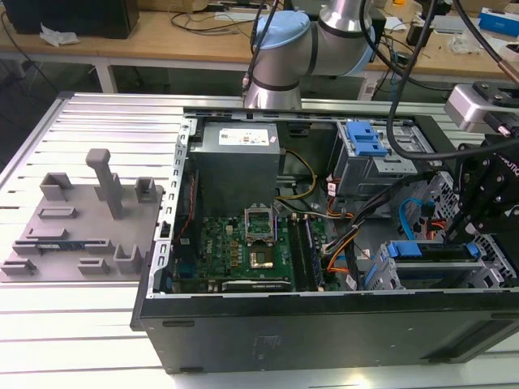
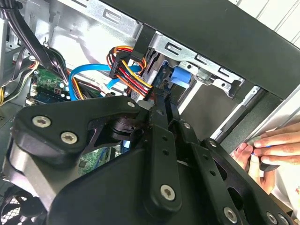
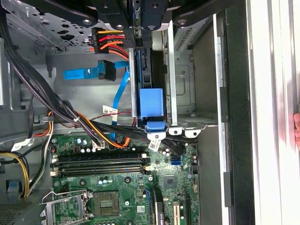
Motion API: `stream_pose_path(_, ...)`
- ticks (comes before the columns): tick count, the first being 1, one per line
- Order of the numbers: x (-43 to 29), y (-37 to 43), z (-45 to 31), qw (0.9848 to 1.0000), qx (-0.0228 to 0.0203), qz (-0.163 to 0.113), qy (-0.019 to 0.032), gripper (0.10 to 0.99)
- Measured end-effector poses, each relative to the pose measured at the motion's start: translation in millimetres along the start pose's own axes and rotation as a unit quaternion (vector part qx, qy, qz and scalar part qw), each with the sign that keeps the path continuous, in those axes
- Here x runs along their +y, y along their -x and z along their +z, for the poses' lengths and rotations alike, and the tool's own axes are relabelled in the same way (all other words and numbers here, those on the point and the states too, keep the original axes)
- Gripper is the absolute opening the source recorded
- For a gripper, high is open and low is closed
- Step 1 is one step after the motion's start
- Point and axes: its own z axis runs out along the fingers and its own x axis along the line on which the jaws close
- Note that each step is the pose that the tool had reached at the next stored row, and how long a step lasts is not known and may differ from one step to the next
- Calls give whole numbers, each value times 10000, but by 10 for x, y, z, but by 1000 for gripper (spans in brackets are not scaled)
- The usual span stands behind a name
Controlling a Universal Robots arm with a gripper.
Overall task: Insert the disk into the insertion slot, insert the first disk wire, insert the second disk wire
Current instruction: 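Insert the first disk wire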
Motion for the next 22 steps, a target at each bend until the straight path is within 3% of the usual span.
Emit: stream_pose_path(22, -2, 1, 71, 10000, 0, 0, 0, 165)
